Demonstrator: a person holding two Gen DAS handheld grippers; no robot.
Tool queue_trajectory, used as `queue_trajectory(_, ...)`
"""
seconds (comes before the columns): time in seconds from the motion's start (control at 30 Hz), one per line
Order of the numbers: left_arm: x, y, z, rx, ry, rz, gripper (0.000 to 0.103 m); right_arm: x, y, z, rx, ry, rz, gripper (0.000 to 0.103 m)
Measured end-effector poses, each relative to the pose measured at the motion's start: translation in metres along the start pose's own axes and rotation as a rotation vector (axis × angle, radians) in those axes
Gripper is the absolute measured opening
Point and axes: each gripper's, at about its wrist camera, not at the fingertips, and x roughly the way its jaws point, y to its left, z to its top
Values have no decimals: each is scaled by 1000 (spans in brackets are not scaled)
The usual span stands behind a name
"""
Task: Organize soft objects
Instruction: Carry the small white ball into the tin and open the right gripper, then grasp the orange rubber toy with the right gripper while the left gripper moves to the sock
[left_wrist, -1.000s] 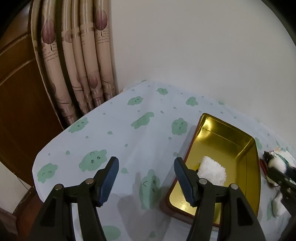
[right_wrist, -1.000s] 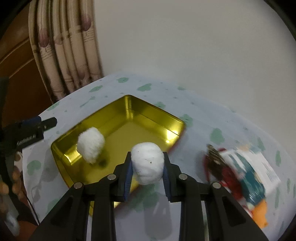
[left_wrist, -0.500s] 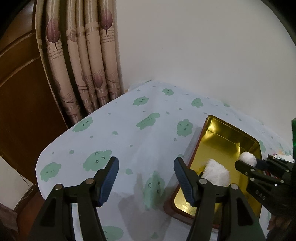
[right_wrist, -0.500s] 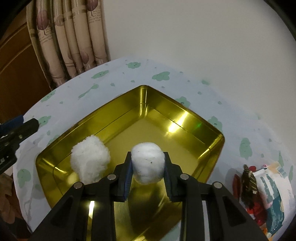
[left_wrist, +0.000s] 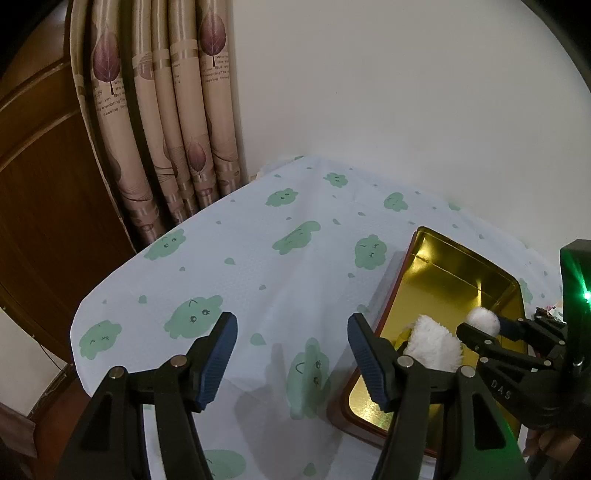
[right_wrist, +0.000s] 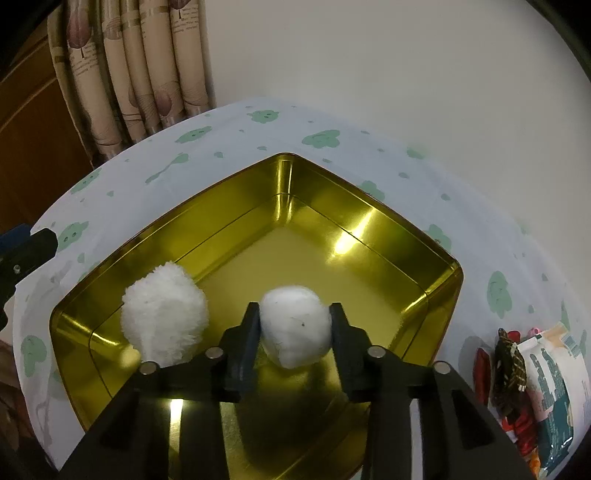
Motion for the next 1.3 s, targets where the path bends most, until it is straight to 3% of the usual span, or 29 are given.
queue_trajectory(0.07, 0, 0, 0, -2, 1, 0, 64, -1, 1, 0, 2, -5, -3, 47)
queue_trajectory(0.13, -1, 0, 1, -3, -5, 3, 64, -4, 1, 1, 2, -17, -7, 60)
queue_trajectory(0.2, -1, 0, 1, -2, -7, 5, 64, -8, 2, 2, 0, -29, -12, 63)
queue_trajectory(0.5, 0, 0, 2, 1, -3, 4, 64, -36, 3, 2, -5, -68, -13, 64)
queue_trajectory(0.77, -1, -3, 1, 17, -10, 9, 64, -90, -10, -25, 13, -130, 7, 64)
queue_trajectory(0.9, -3, -7, 0, 32, -17, 12, 64, -117, -35, -47, 64, -152, -10, 64)
queue_trajectory(1.3, -15, -25, -5, 110, -47, -10, 64, -170, -164, -138, 281, -129, -228, 67)
